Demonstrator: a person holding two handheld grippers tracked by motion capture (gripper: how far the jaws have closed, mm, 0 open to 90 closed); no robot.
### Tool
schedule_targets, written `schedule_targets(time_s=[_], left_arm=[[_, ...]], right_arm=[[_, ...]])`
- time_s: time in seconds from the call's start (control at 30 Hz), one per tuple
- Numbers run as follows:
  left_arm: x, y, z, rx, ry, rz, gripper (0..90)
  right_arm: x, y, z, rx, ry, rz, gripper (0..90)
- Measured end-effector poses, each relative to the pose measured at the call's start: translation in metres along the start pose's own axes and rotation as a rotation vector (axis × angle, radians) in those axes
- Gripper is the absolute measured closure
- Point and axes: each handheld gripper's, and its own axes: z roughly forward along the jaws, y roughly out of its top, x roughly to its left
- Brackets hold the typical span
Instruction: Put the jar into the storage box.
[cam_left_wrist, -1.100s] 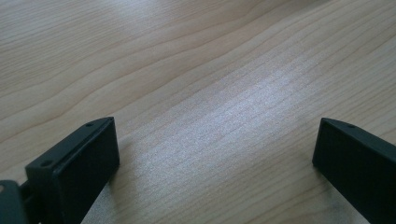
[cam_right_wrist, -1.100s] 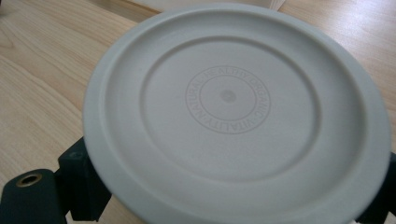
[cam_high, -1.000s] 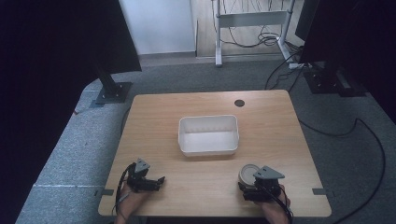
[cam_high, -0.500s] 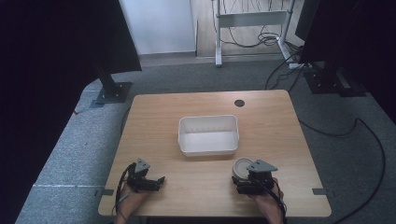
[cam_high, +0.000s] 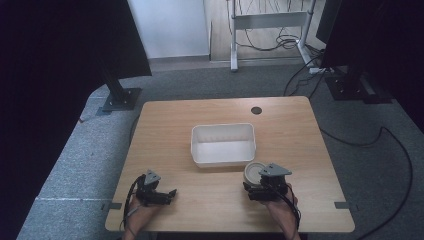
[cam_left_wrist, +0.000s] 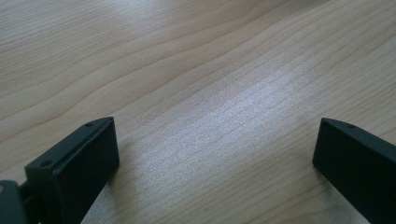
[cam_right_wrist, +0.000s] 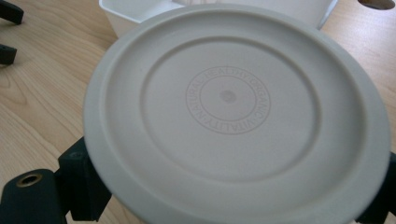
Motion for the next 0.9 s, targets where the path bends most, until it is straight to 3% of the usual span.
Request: schedule_targets(time_s=[0.9], left_arm=[[0.000,0.000,0.000,0.004,-0.001,0.003,0.0]], right_arm=[[0.003,0.041,0.021,-0.016,0.026,-0.017,9.8]])
